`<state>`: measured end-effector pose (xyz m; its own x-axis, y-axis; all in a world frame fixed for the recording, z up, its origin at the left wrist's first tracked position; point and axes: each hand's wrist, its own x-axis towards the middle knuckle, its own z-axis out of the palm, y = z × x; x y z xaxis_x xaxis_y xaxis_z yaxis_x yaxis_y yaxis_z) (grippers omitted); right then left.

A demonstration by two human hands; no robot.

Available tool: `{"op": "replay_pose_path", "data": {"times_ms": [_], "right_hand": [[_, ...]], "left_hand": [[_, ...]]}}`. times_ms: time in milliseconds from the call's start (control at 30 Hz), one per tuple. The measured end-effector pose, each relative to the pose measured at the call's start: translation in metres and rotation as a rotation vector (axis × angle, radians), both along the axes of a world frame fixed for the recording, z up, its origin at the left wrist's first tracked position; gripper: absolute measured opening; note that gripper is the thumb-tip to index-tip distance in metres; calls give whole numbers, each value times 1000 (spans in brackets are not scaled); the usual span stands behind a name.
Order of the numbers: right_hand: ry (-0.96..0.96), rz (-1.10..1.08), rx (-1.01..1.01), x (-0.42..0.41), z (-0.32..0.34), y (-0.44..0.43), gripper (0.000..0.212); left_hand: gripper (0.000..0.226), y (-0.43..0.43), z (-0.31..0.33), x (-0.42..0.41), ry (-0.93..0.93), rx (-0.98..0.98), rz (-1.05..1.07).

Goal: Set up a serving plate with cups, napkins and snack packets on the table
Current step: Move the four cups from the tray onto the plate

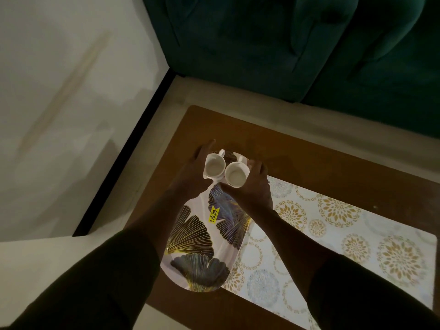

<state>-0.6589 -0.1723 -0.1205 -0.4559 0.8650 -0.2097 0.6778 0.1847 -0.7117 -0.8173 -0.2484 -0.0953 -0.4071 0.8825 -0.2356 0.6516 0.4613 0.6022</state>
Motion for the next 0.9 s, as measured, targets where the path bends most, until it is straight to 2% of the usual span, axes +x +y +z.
{"op": "replay_pose_path", "data": {"times_ms": [100, 233, 300, 400, 567, 700, 900], "right_hand": [[10, -10, 75, 12, 11, 7, 88], [99, -52, 172, 38, 27, 25, 68], [59, -80, 254, 56, 33, 39, 59], [-33, -133, 300, 99, 38, 64, 50], [-181, -217, 288, 205, 42, 106, 38], [-196, -283, 230, 306, 54, 131, 22], [-291, -393, 206, 467, 68, 160, 24]], "left_hand": [[98, -1, 8, 1, 16, 12, -11], [82, 11, 25, 17, 89, 78, 91], [67, 25, 33, 33, 148, 134, 102], [57, 52, 39, 72, 249, 197, 25], [48, 97, 42, 157, 265, 232, -125], [52, 138, 45, 236, 254, 199, -204], [53, 205, 39, 383, 212, 161, -368]]}}
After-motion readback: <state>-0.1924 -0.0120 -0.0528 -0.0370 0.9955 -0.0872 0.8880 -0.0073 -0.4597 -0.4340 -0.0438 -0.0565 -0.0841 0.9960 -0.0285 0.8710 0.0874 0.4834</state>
